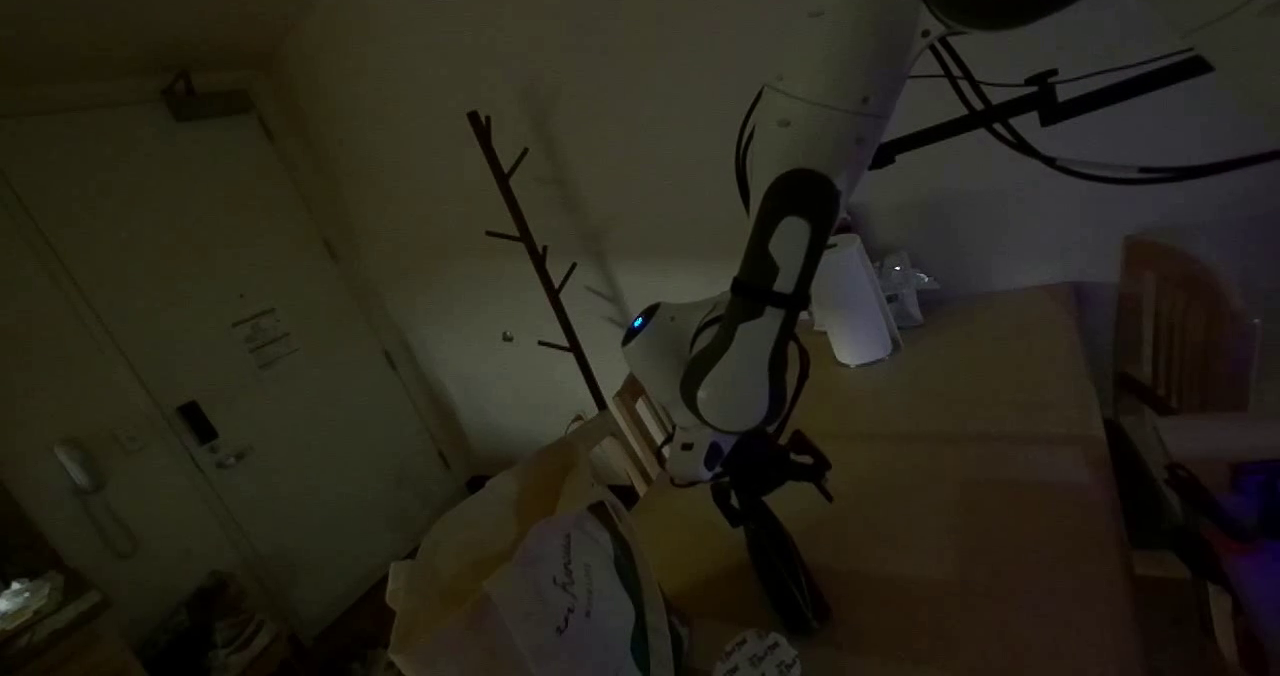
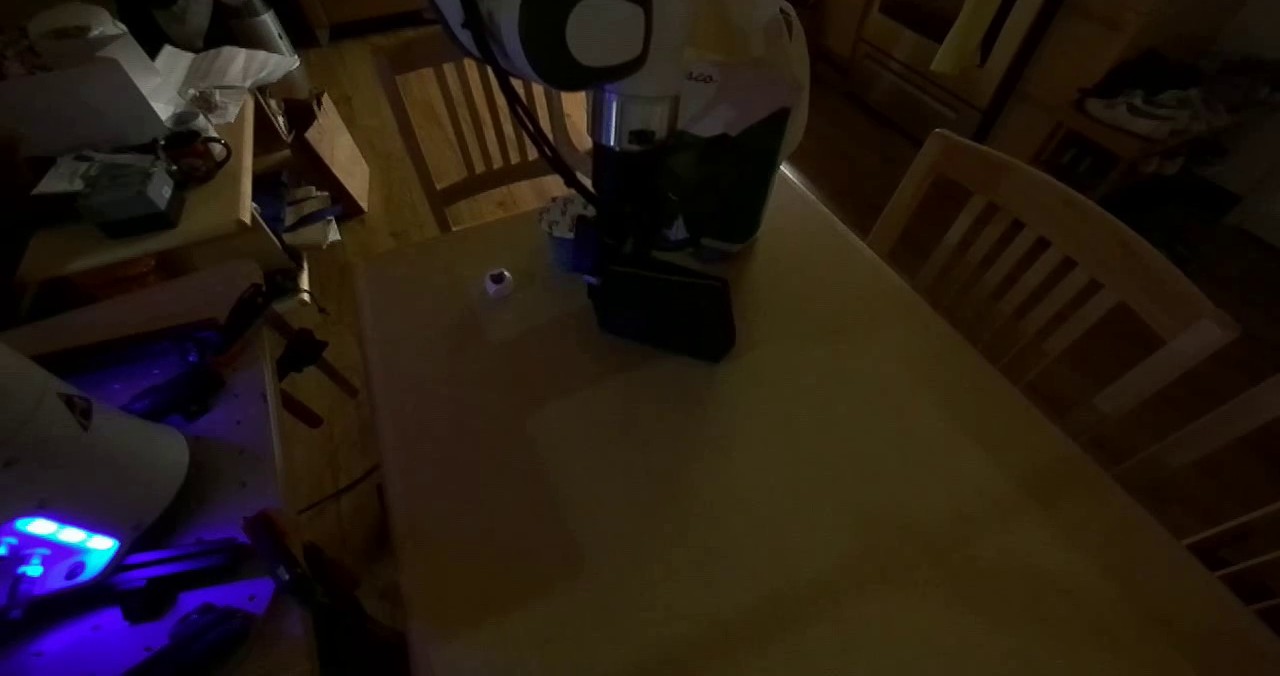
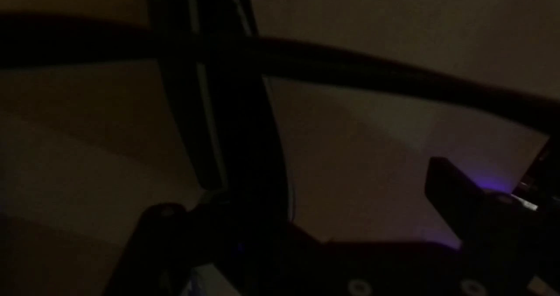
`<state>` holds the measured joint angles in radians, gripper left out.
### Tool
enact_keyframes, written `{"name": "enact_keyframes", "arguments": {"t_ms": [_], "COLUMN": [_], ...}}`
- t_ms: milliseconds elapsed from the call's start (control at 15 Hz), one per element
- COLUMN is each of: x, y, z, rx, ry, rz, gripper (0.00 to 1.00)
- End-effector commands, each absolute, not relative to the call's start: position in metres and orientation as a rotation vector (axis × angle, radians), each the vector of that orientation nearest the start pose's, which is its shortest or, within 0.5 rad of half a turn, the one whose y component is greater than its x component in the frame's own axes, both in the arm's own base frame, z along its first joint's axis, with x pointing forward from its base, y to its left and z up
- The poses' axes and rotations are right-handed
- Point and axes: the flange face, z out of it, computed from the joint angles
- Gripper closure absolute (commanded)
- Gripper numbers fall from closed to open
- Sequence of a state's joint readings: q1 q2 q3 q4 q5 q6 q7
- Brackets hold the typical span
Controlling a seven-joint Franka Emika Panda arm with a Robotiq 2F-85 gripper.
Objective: Put the toothbrush inside the dark blue toiletry bag, pick up the white object from the table and put it inside the white and blue bag
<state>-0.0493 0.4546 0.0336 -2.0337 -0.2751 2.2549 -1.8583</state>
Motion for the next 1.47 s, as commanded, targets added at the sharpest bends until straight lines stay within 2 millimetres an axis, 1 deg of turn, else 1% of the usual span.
{"name": "enact_keyframes", "arguments": {"t_ms": [0, 333, 467, 733, 867, 933, 1067, 1400], "x": [0.566, 0.565, 0.566, 0.577, 0.583, 0.585, 0.584, 0.585], "y": [-0.018, -0.023, -0.026, -0.029, -0.030, -0.031, -0.031, -0.030], "z": [0.211, 0.205, 0.202, 0.197, 0.195, 0.194, 0.190, 0.185], "rx": [1.760, 1.813, 1.771, 1.647, 1.592, 1.580, 1.575, 1.578], "ry": [2.662, 2.644, 2.642, 2.618, 2.604, 2.602, 2.600, 2.602], "rz": [-0.475, -0.495, -0.473, -0.381, -0.315, -0.286, -0.254, -0.216], "gripper": [0.00, 0.00, 0.00, 0.00, 0.03, 0.27, 0.30, 0.64]}}
